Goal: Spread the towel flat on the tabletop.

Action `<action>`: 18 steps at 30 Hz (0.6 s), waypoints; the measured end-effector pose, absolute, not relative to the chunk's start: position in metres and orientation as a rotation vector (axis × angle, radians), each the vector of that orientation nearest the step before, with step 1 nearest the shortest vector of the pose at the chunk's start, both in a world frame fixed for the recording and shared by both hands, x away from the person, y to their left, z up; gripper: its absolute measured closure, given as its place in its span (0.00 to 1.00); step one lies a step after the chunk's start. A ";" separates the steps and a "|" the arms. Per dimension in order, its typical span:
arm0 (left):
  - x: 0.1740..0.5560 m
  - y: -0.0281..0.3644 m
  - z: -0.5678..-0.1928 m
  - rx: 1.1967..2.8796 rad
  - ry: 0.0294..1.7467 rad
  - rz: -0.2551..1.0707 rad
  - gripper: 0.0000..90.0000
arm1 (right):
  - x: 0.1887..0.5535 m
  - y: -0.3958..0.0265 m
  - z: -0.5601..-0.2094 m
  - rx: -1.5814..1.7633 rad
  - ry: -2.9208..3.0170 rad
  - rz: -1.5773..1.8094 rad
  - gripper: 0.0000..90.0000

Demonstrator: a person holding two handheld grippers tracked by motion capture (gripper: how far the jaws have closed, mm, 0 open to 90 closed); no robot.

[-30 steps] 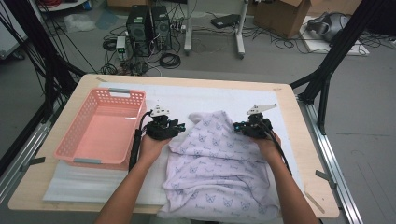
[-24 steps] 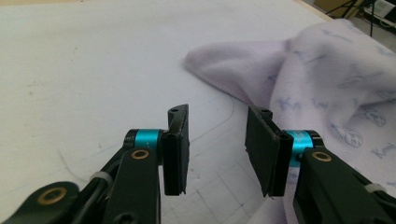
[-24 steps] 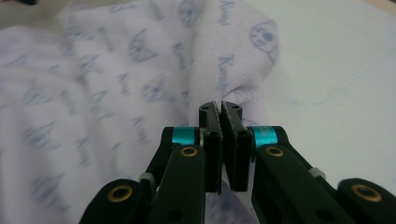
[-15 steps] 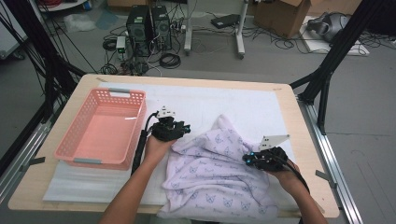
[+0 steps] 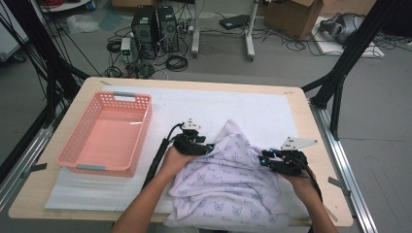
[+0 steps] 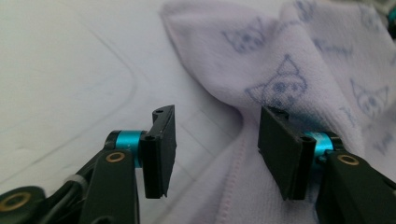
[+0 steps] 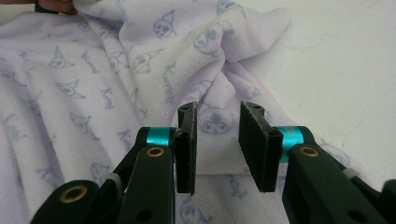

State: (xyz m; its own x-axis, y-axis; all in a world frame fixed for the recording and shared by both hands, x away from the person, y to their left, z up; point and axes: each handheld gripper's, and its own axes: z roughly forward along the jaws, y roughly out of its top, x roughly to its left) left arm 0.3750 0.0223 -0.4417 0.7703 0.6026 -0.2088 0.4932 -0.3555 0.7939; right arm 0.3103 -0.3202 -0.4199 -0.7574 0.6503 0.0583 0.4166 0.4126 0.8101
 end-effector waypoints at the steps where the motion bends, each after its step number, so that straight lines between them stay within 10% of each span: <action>1: 0.373 0.019 -0.441 2.046 0.802 0.152 0.50 | 0.310 -0.320 -0.420 0.934 2.407 1.265 0.74; 5: 0.367 0.003 -0.444 2.122 0.756 0.188 0.51 | 0.309 -0.322 -0.419 0.940 2.393 1.266 0.75; 12: 0.364 0.002 -0.439 2.132 0.749 0.157 0.93 | 0.307 -0.326 -0.417 0.961 2.365 1.284 0.75; 18: 0.372 0.029 -0.425 2.015 0.891 0.263 0.95 | 0.306 -0.335 -0.415 1.001 2.315 1.292 0.75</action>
